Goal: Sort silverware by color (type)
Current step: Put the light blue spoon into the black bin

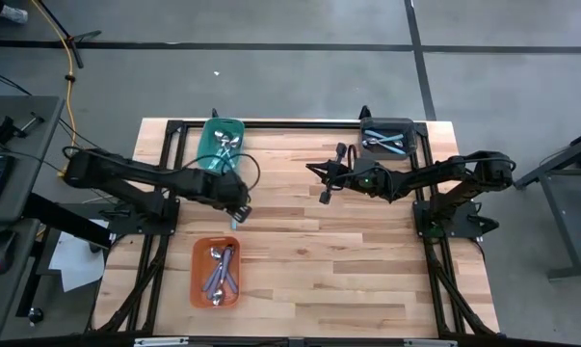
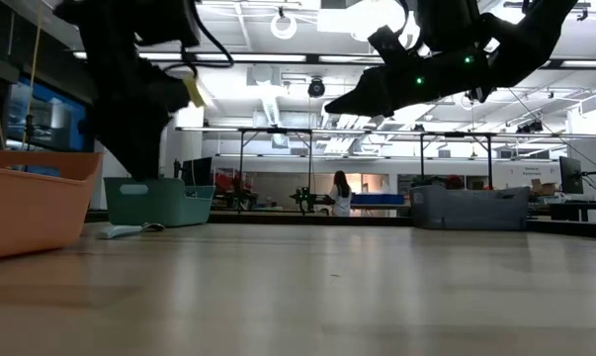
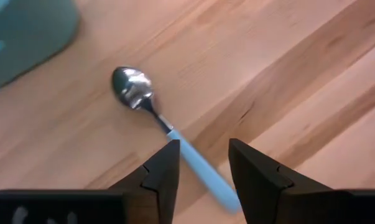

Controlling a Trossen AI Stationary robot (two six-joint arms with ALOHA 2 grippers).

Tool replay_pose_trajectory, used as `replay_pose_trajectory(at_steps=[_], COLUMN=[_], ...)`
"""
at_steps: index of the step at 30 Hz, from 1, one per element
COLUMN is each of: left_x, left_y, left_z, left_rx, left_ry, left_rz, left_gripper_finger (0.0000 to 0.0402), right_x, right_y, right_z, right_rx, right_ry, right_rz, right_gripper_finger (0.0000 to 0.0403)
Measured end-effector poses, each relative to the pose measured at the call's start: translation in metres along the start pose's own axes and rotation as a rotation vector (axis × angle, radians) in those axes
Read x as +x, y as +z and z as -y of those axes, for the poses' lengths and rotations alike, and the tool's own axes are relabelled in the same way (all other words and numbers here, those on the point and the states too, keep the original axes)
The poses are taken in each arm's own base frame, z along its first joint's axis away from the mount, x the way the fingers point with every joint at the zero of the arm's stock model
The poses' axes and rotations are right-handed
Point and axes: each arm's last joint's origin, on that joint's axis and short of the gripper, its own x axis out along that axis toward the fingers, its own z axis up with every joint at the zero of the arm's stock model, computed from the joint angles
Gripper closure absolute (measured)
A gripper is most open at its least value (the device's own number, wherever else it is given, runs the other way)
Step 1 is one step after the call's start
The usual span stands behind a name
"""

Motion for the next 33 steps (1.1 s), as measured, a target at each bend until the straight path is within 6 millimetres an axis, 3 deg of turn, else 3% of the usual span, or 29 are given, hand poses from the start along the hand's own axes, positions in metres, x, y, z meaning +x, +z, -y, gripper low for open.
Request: replay_pose_trajectory(at_steps=[9,17,23,33], left_x=[0.035,0.051,0.064,0.066], left_y=[0.005,0.006,0.002,-0.003], left_z=[0.002,-0.015,-0.020,-0.020], left_rx=[-0.015,-0.037,-0.039,0.086], left_ry=[0.066,0.110,0.040,0.002], left_rz=[-0.131,-0.127,-0.128,-0.140], left_gripper_finger=[0.0218,0.0213,0.0244,0.0356], right_x=[-0.001,-0.001,-0.001,-0.001], right_y=[0.002,0.001,0.001,0.001], right_z=[-0.006,-0.006,-0.006,-0.006], right_rx=[-0.007,-0.007,-0.007,-0.002], right_ry=[0.019,0.020,0.020,0.020], right_rz=[0.005,0.003,0.003,0.003], right_gripper_finger=[0.0403,0.0403,0.0403,0.0403])
